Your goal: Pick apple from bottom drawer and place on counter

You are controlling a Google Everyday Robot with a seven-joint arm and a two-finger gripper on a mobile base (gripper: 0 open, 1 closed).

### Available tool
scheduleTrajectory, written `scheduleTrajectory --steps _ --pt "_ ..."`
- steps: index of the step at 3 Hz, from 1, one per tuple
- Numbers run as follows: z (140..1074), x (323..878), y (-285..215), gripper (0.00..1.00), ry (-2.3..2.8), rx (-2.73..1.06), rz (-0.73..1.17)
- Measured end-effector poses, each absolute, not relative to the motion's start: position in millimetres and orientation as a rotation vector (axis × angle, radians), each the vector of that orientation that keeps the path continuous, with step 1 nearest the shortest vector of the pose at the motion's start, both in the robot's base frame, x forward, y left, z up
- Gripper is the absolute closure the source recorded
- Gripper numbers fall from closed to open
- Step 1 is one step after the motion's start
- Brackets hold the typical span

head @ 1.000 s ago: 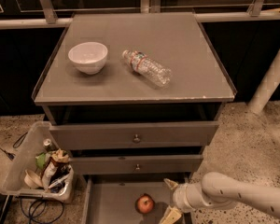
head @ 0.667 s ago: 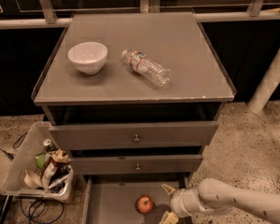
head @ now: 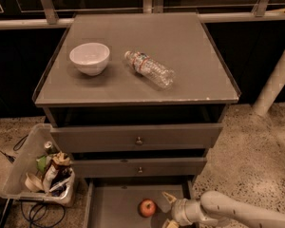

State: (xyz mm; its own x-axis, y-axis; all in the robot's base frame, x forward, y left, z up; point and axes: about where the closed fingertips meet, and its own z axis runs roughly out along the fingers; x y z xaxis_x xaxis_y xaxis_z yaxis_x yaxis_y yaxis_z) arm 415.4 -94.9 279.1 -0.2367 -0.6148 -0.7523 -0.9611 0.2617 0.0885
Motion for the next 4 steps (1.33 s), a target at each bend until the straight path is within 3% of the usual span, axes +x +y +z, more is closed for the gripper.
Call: scheduleTrajectory --steps 2,4 --pt "207 454 -128 0.00 2.062 -1.250 0.674" --pt "209 442 -117 0.00 2.012 -1.261 0.647"
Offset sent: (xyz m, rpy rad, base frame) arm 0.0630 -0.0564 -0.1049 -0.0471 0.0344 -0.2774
